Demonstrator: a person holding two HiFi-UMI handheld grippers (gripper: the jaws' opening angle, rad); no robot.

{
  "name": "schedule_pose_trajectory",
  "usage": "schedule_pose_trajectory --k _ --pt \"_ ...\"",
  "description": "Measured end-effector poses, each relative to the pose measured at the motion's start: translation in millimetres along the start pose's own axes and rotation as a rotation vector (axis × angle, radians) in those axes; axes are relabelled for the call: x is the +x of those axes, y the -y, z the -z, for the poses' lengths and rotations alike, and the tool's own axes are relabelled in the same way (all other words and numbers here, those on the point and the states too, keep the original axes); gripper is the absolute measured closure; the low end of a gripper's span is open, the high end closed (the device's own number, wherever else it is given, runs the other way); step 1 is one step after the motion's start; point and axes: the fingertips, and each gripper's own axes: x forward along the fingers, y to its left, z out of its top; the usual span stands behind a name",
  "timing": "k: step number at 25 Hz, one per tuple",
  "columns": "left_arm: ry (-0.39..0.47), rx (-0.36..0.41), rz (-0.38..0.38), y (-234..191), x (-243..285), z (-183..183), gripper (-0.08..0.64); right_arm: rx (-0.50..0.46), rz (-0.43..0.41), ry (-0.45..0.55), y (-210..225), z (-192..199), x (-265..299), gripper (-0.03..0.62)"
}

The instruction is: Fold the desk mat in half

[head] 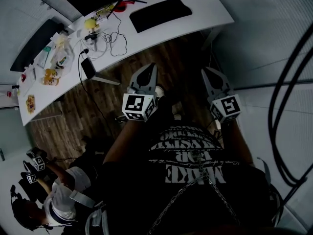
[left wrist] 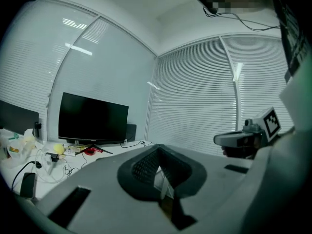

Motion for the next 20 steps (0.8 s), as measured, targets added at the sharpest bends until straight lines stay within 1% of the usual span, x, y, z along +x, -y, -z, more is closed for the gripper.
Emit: schedule_pose_trajectory --k 5,9,15,18,20 --pt "-0.005 -0.048 -0.051 -48.3 17.6 8.3 0.555 -0.028 -0.038 -0.022 5.0 -0.8 46.3 0.592" --pt "-0.023 -0.096 -0.076 -88.1 43.9 11.9 0.555 -0.032 -0.064 -0.056 15.8 2.5 90.8 0.593" --pt "-0.044 -0.111 -0.069 -140.7 92.5 19.5 0.555 -0.019 -0.082 -0.084 31.8 9.3 164.8 0.592" --pt "-0.068 -0.143 -0.071 -167.4 114.8 26.1 0.555 0.001 -0.112 -0.109 30.2 4.5 199.6 0.592" --pt "-0.069 -0.161 -0.055 -180.4 130.2 25.7 0.555 0.004 -0.123 -0.109 31.1 -1.2 217.7 0.592"
